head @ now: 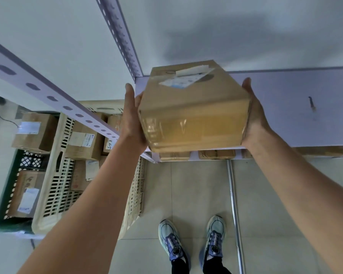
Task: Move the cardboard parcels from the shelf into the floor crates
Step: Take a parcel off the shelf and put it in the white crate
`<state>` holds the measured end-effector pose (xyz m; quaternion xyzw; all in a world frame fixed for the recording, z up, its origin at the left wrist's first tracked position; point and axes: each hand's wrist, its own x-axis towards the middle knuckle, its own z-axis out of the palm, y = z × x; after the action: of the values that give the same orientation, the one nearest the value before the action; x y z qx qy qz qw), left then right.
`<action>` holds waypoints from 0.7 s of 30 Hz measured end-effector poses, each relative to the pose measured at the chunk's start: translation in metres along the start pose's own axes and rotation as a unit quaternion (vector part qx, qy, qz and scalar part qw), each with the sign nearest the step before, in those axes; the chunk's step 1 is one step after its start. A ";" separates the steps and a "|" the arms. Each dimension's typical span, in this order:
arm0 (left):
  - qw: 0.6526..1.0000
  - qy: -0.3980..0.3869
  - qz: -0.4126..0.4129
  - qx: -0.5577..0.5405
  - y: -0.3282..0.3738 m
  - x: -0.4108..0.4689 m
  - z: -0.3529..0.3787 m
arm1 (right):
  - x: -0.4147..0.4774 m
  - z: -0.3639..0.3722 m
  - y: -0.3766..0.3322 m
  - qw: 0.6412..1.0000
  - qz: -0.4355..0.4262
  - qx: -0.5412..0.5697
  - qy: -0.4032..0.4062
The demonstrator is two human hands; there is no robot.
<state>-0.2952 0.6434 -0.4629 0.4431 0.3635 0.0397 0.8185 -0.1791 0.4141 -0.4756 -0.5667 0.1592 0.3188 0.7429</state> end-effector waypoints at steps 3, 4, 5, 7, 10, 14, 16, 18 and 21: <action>1.000 0.000 -0.010 0.022 -0.014 0.001 -0.008 | 0.003 -0.006 0.017 1.000 0.010 -0.002 0.004; 0.999 -0.007 -0.013 0.037 -0.020 0.001 -0.010 | 0.004 -0.007 0.023 1.000 0.011 -0.012 0.005; 0.999 -0.012 -0.016 0.051 -0.027 0.000 -0.012 | 0.005 -0.008 0.029 1.000 0.012 -0.027 0.006; 0.997 -0.007 -0.026 0.067 -0.039 -0.001 -0.016 | 0.005 -0.011 0.041 0.998 0.023 -0.051 0.020; 0.996 -0.008 -0.045 0.080 -0.056 0.000 -0.021 | 0.007 -0.015 0.059 0.995 0.056 -0.069 0.035; 0.992 -0.016 -0.048 0.114 -0.073 0.003 -0.024 | 0.007 -0.019 0.076 0.994 0.066 -0.072 0.044; 0.991 -0.025 -0.037 0.124 -0.079 0.003 -0.025 | 0.006 -0.021 0.083 0.995 0.062 -0.066 0.042; 0.992 -0.030 -0.018 0.123 -0.083 0.002 -0.026 | 0.004 -0.023 0.088 0.997 0.039 -0.057 0.030; 0.993 -0.042 0.012 0.112 -0.086 -0.002 -0.025 | 0.001 -0.022 0.090 0.999 -0.011 -0.032 0.017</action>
<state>-0.3346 0.6085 -0.5350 0.5377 0.3260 -0.0100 0.7775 -0.2345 0.4080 -0.5496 -0.5977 0.1551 0.3054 0.7249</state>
